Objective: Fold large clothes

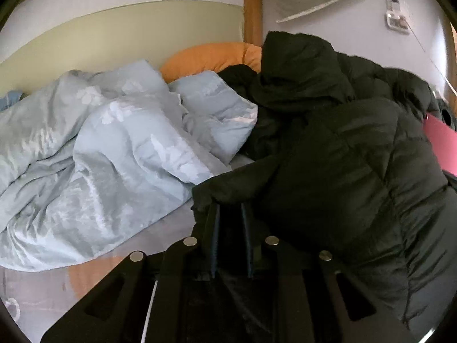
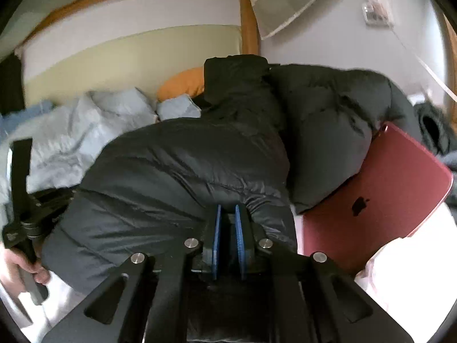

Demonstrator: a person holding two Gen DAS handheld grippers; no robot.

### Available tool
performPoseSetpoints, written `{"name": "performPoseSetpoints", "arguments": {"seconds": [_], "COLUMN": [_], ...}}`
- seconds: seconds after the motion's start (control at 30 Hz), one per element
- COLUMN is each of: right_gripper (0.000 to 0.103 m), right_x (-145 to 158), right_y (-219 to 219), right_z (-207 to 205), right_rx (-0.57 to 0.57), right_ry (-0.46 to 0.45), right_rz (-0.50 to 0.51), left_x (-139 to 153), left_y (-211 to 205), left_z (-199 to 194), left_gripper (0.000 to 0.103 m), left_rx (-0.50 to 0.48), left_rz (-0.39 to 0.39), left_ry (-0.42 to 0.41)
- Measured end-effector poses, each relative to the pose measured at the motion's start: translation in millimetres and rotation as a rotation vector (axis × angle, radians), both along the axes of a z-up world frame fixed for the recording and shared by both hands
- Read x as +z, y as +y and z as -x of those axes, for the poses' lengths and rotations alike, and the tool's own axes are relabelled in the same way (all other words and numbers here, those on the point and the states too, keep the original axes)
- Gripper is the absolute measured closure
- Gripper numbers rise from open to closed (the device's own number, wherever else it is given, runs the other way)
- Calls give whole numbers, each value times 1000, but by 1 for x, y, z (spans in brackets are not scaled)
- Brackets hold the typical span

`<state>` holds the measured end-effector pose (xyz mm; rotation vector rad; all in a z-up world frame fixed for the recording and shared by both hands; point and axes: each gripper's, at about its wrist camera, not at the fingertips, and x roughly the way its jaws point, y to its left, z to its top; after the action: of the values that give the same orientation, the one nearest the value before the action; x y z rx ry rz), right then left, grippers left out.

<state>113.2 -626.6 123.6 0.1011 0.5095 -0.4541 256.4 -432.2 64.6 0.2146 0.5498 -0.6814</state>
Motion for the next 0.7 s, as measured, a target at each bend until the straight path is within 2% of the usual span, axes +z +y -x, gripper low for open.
{"name": "performPoseSetpoints", "arguments": {"seconds": [0.1, 0.2, 0.27, 0.37, 0.4, 0.43, 0.47, 0.53, 0.57, 0.6, 0.63, 0.67, 0.7], "right_gripper": [92, 91, 91, 90, 88, 74, 44, 10, 9, 9, 6, 0, 0], "right_x": [-8, -8, -5, 8, 11, 16, 19, 27, 31, 37, 43, 48, 52], "right_y": [0, -15, -18, 3, 11, 22, 30, 52, 63, 75, 88, 101, 112], "right_z": [-5, 2, 16, 46, 55, 69, 82, 111, 123, 137, 150, 161, 172], "right_rx": [-14, 16, 7, -9, -4, -3, -1, 24, 39, 56, 75, 92, 100], "right_ry": [18, -59, -96, -149, -161, -180, -203, -268, -308, -353, -388, -419, -454], "right_rz": [12, -103, -138, -66, -45, -29, -30, -38, -27, -8, 13, 27, 29], "left_x": [-8, 6, 28, 61, 72, 82, 93, 115, 124, 131, 136, 139, 139], "left_y": [-2, 1, 18, 49, 58, 68, 80, 109, 122, 139, 156, 173, 188], "left_z": [-6, 14, 35, 62, 74, 84, 95, 120, 132, 146, 160, 174, 188], "left_gripper": [89, 90, 89, 64, 65, 65, 62, 51, 39, 23, 15, 2, 0], "left_rx": [32, 96, 91, 58, 75, 89, 91, 111, 121, 138, 145, 135, 125], "left_rz": [-10, -42, 29, 128, 122, 120, 135, 175, 189, 212, 242, 268, 281], "left_ry": [43, -59, -131, -183, -228, -261, -284, -343, -371, -403, -427, -447, -471]}}
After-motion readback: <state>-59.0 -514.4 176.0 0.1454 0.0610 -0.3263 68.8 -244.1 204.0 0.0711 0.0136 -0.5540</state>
